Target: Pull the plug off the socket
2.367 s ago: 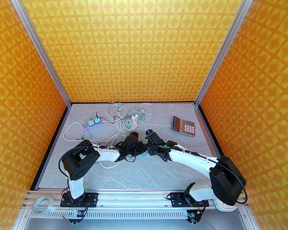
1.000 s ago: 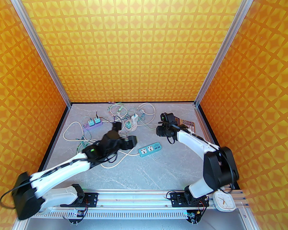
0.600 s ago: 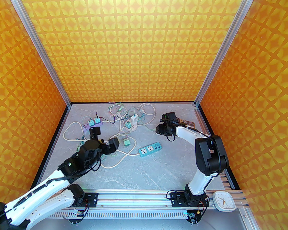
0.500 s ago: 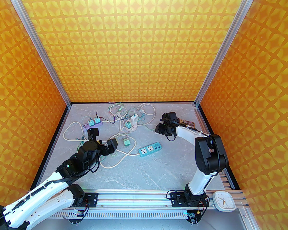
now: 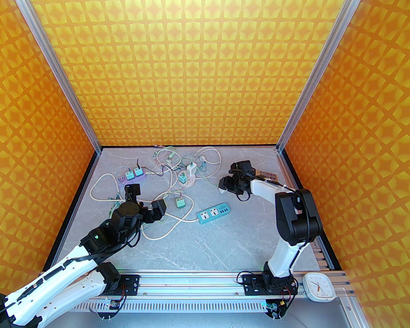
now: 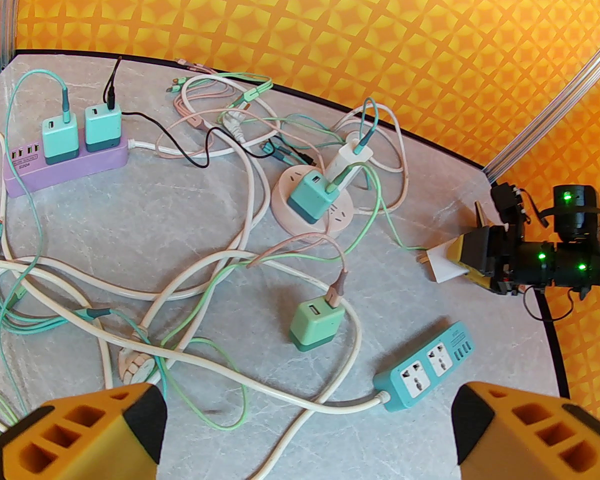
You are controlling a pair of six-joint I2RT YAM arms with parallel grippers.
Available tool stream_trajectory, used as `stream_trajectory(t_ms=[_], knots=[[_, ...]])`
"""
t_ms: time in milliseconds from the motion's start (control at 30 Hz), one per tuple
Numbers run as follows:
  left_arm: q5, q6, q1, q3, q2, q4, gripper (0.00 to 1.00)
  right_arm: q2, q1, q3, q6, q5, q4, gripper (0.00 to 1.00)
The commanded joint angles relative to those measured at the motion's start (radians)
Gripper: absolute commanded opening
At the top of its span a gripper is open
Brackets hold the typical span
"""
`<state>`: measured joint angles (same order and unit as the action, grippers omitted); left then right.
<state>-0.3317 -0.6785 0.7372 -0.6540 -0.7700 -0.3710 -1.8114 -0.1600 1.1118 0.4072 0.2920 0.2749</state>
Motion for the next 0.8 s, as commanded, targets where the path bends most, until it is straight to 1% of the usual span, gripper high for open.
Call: stream_trajectory(t_ms=[0,100,200,300,367,400,467,500,633,767], knots=[[-0.027,0.017,-0.016,0.001,0.0,-0.024,0.99,0.055,0.005,-0.02,-0.017,-0.025,0.021,0.58],[-0.027,0.018,-0.025,0.015,0.004,-0.002,0.99,0.086,0.005,-0.04,-0.021,-0.069,0.046,0.66],[-0.029,0.024,-0.036,0.042,0.021,0.04,0.99,0.128,0.005,-0.066,-0.028,-0.099,0.061,0.67],[-0.028,0.016,-0.057,0.057,0.036,0.054,0.99,0.177,0.005,-0.099,-0.03,-0.119,0.07,0.72],[-0.028,0.037,-0.068,0.057,0.037,0.056,0.99,0.212,0.005,-0.123,-0.03,-0.122,0.067,0.76],[-0.028,0.049,-0.071,0.053,0.035,0.054,0.99,0.23,0.004,-0.134,-0.03,-0.119,0.066,0.82],[-0.028,0.059,-0.072,0.042,0.024,0.042,0.99,0.265,0.004,-0.156,-0.029,-0.11,0.062,0.9],[-0.028,0.061,-0.095,0.035,0.015,0.035,0.99,0.282,0.002,-0.167,-0.029,-0.102,0.058,0.98],[-0.028,0.089,-0.109,-0.009,-0.041,0.005,0.99,0.352,-0.019,-0.202,-0.031,-0.097,0.058,0.98],[-0.027,0.116,-0.121,-0.069,-0.112,-0.038,0.99,0.419,-0.062,-0.225,-0.033,-0.119,0.069,0.98]])
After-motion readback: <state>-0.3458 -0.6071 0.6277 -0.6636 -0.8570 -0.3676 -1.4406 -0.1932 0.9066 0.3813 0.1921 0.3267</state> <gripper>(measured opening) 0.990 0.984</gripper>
